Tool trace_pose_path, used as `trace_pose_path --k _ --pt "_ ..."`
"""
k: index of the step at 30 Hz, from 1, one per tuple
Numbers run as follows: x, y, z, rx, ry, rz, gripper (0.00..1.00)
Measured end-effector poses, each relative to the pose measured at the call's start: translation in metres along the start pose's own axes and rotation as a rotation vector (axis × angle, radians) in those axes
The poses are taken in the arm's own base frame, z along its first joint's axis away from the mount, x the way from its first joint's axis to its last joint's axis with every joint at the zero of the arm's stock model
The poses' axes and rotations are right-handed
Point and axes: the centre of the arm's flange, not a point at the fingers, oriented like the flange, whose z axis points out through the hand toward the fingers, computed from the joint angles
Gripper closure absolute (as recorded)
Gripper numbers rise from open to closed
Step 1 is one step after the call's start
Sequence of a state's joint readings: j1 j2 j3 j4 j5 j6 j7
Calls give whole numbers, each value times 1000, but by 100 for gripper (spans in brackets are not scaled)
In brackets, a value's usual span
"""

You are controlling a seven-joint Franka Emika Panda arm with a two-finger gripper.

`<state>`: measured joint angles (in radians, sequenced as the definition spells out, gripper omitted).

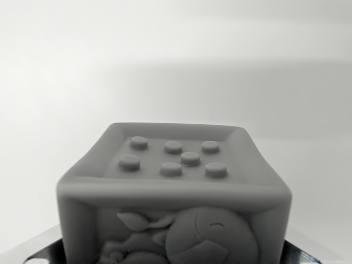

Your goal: Destack cube

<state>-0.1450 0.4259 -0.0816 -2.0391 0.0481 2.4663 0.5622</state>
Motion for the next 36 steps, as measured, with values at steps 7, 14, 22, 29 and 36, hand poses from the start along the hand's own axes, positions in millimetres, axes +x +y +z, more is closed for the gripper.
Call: trace_pose_path --k 7,14,22,29,36 --pt "14 4 1 -1 0 22 100" --pt "27 7 3 -2 -1 43 100" --pt "42 11 5 -1 0 66 100" --pt "54 14 6 -2 0 87 100" --pt "66 17 8 -2 0 107 100"
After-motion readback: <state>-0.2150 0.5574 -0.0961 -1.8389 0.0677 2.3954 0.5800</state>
